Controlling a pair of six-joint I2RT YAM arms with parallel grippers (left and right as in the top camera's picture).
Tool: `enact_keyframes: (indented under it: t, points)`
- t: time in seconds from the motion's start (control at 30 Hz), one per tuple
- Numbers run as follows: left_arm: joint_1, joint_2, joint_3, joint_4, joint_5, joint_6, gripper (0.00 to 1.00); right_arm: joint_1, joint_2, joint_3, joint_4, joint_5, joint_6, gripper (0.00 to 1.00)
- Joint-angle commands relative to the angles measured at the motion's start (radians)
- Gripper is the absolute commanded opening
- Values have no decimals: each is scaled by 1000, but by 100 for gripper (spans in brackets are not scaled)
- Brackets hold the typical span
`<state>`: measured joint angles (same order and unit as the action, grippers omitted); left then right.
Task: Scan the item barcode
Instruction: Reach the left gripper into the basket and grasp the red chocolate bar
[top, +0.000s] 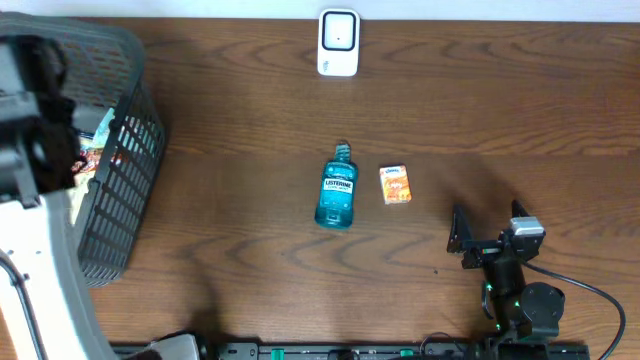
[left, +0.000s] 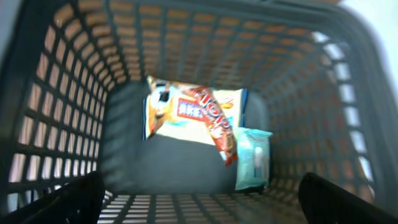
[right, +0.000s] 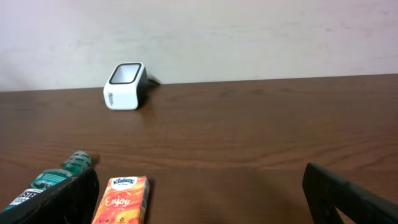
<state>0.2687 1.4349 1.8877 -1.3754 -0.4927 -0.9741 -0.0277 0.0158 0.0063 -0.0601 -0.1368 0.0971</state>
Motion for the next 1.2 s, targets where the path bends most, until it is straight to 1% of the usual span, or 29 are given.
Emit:
enact_keyframes:
  t: [0.0,0.13,0.3,0.5,0.67,0.87,1.17]
  points:
    - [108,90,-14,16,170,-39,99,9,-3,-1,-4,4,-9,99]
    - [178,203,-14,47,286,-38,100,9,-3,-1,-4,4,-9,99]
    - [196,364,-14,70,383,-37,100,9,-3,-1,-4,4,-9,99]
    - [196,565,-14,132,423,-38,100,9,-3,-1,-4,4,-9,99]
    - [197,688,-14,200,431,-58,100,9,-3,-1,-4,4,-9,99]
    - [197,769,-14,270,433,-61,100,9,-3,-1,-4,4,-9,99]
    - [197,816,-23,290,429,-60,100,9,-3,-1,-4,4,-9,99]
